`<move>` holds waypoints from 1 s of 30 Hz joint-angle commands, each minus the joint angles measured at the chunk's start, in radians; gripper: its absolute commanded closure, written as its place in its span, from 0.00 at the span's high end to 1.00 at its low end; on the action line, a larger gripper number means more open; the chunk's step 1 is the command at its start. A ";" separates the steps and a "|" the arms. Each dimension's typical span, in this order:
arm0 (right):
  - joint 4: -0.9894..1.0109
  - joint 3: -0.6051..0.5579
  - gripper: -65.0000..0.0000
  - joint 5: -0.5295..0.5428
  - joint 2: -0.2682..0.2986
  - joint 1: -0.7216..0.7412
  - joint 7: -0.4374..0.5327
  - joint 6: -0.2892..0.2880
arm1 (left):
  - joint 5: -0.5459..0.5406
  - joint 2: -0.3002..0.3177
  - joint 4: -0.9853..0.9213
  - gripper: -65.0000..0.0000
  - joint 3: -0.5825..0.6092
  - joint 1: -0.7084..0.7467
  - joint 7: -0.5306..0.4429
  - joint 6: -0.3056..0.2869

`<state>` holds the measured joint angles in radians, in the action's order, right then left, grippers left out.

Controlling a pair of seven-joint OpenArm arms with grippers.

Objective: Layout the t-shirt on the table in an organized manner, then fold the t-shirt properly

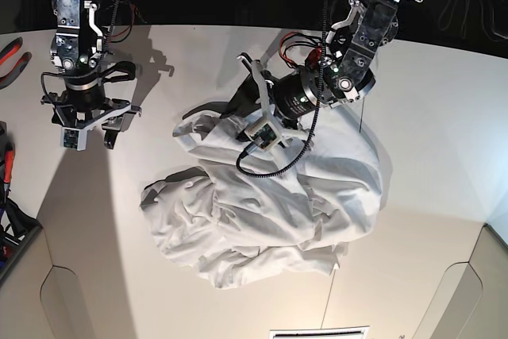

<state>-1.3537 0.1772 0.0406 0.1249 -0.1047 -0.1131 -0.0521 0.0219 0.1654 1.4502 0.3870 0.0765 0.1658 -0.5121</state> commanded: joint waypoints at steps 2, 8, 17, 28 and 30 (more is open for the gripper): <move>-0.015 0.004 0.54 0.001 -0.001 0.010 0.027 0.000 | 0.047 -0.005 0.015 0.50 0.043 -0.024 -0.026 0.082; -0.015 0.004 0.54 0.002 -0.012 0.010 0.027 0.001 | 0.141 -0.005 0.015 0.39 0.121 -0.032 -0.017 0.247; -0.015 0.004 0.53 0.004 -0.012 0.010 0.027 0.000 | 0.153 0.020 0.159 0.00 0.070 -0.031 0.111 0.247; -0.015 0.002 0.53 0.025 -0.012 0.019 0.038 -0.050 | 0.109 0.153 0.644 0.00 -0.169 -0.023 0.333 0.247; -0.015 0.001 0.53 0.031 -0.012 0.027 0.037 -0.060 | 0.109 0.180 0.678 0.00 -0.223 -0.023 0.345 0.248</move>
<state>-1.3537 0.1772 0.0666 0.1078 -0.0952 -0.1062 -0.1066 0.1287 0.3408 2.1094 0.1673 0.0685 0.5301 -0.2745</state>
